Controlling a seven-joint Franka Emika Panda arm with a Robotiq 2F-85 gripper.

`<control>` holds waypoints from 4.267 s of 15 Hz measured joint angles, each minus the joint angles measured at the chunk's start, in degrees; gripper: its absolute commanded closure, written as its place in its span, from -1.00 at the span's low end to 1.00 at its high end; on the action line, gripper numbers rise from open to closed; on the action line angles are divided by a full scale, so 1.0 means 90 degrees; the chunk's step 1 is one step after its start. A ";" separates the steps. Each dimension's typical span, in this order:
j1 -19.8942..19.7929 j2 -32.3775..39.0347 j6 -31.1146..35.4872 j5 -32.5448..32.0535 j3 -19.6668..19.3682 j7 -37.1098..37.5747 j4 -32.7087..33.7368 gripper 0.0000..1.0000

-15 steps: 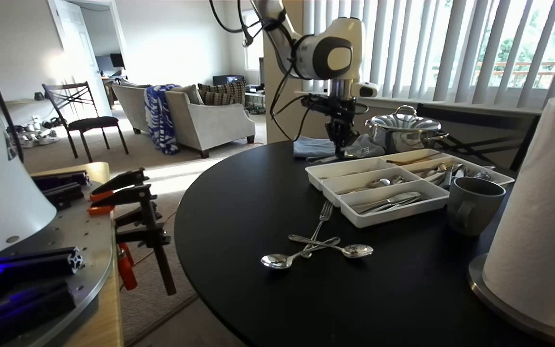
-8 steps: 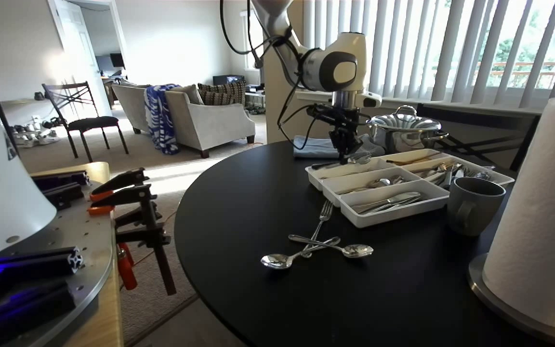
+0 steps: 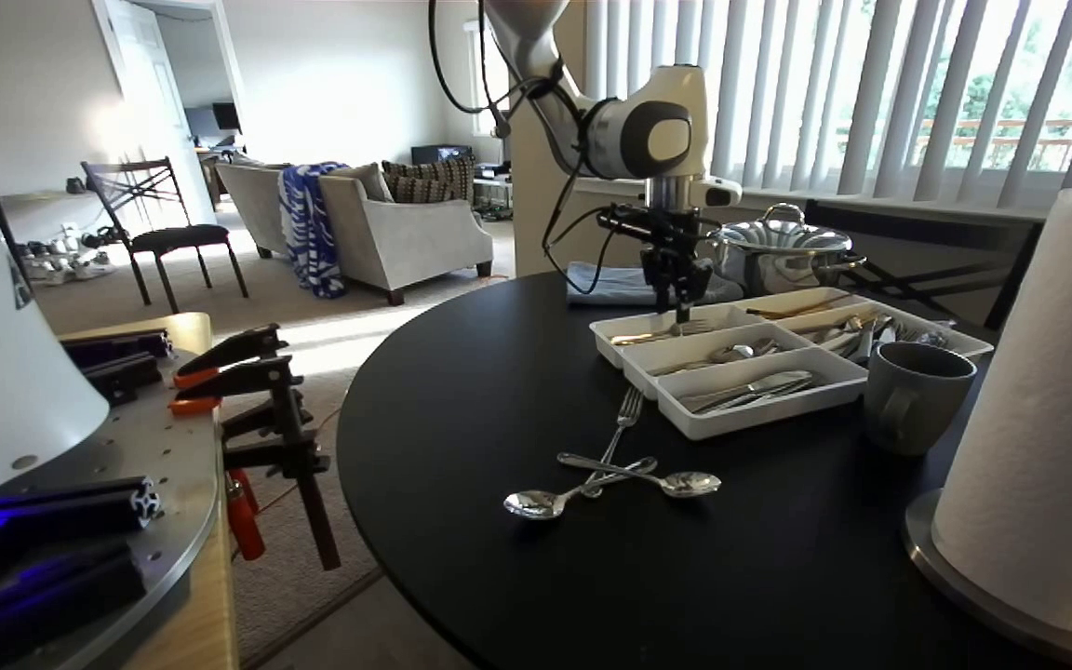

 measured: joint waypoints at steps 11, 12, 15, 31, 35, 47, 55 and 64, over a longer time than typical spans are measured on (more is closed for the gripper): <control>0.0481 -0.1634 0.1136 -0.1050 -0.0044 -0.0675 -0.2509 -1.00; 0.0480 -0.1759 0.1272 -0.1247 -0.0065 -0.0826 -0.2824 -1.00; 0.0488 -0.2062 0.1578 -0.1942 -0.0251 -0.1139 -0.3779 -1.00; -0.0702 -0.2311 0.5479 -0.4702 -0.1242 -0.2113 -0.6981 -1.00; -0.2046 -0.2132 0.5351 -0.4735 -0.0179 -0.2656 -0.6793 -1.00; -0.3552 -0.1944 0.3456 -0.3661 0.1312 -0.3947 -0.5704 -0.21; -0.3529 -0.1861 0.3049 -0.2968 0.1409 -0.4877 -0.5385 0.80; -0.2153 -0.2219 0.2683 -0.3108 0.0379 -0.4874 -0.5732 0.96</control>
